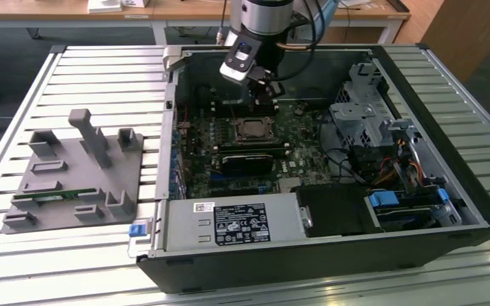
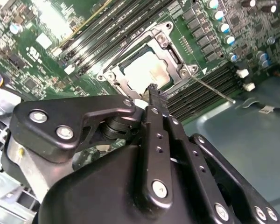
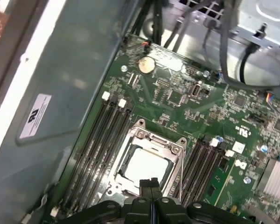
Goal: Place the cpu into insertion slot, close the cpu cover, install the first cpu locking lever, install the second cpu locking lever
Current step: 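Install the first cpu locking lever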
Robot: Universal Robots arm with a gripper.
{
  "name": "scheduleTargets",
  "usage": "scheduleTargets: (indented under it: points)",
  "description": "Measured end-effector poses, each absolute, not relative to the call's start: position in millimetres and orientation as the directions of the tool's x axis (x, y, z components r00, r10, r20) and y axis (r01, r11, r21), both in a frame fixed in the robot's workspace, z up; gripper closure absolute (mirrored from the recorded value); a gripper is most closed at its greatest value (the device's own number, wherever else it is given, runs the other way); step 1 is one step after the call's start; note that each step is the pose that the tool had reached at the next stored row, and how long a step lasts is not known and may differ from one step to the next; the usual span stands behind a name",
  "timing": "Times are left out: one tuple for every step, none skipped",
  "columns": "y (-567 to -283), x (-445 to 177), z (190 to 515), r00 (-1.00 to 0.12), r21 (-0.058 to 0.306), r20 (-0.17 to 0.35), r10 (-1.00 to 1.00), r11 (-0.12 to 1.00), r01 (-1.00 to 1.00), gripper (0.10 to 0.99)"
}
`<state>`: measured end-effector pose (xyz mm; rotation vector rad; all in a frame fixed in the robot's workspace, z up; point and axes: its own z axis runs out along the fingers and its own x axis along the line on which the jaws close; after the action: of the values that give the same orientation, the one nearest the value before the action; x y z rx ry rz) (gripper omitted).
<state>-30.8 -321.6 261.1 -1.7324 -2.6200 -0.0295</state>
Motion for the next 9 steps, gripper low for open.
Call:
scheduleTargets:
  points:
    - [-321.6,-30.8,261.1,-0.402,0.015,0.011,0.915,0.402,0.915,0.98]
    - [-321.6,-30.8,261.1,-0.413,0.015,0.011,0.911,0.413,0.911,0.98]
    - [-321.6,-30.8,261.1,-0.423,0.015,0.011,0.906,0.423,0.906,0.98]
    - [-321.6,-30.8,261.1,-0.434,0.015,0.011,0.901,0.434,0.901,0.98]
    - [-321.6,-30.8,261.1,-0.444,0.015,0.011,0.896,0.444,0.896,0.98]
    - [-321.6,-30.8,261.1,-0.454,0.015,0.011,0.891,0.453,0.891,0.98]
    - [-321.6,-30.8,261.1,-0.463,0.015,0.011,0.886,0.463,0.886,0.98]
    - [-321.6,-30.8,261.1,-0.473,0.015,0.011,0.881,0.473,0.881,0.98]
    - [-321.6,-30.8,261.1,-0.484,0.015,0.011,0.875,0.484,0.875,0.98]
